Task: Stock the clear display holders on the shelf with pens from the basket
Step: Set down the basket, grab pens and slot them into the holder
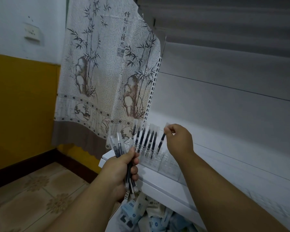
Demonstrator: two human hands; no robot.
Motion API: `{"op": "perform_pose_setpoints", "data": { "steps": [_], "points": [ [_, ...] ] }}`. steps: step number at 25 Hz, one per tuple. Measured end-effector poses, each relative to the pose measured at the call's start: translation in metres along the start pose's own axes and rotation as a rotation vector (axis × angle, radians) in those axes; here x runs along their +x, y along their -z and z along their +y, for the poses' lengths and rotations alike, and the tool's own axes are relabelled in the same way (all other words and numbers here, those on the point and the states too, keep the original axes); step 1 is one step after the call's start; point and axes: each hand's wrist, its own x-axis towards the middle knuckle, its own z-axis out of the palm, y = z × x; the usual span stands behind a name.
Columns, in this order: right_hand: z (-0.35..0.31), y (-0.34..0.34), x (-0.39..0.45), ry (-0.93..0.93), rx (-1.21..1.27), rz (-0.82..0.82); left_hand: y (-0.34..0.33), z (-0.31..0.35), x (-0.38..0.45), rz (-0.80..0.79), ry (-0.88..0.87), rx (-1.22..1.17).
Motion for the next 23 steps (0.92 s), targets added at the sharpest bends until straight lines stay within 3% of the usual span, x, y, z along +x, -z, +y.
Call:
{"op": "perform_pose_setpoints", "data": {
  "steps": [5,8,12,16,18,20,23],
  "points": [
    [0.001,-0.008,0.001,0.023,-0.039,-0.096,0.002,-0.005,0.003,-0.016,0.015,0.016],
    [0.000,-0.006,0.006,-0.079,-0.133,-0.173,0.002,-0.007,0.005,-0.007,0.025,0.004],
    [-0.018,0.003,-0.010,-0.084,-0.170,-0.131,0.000,-0.006,0.003,-0.015,0.024,0.004],
    [-0.053,0.007,-0.029,-0.195,0.071,-0.721,-0.010,-0.006,0.000,-0.048,0.021,0.059],
    [-0.058,0.009,-0.029,-0.234,0.133,-0.822,-0.012,-0.006,-0.003,-0.069,0.023,0.060],
    [-0.058,0.015,-0.022,-0.278,0.278,-0.635,-0.011,-0.003,-0.006,-0.075,0.030,0.058],
    [-0.041,0.034,0.001,-0.330,0.389,-0.007,-0.005,-0.002,-0.005,-0.030,0.034,0.038]
  ]
}}
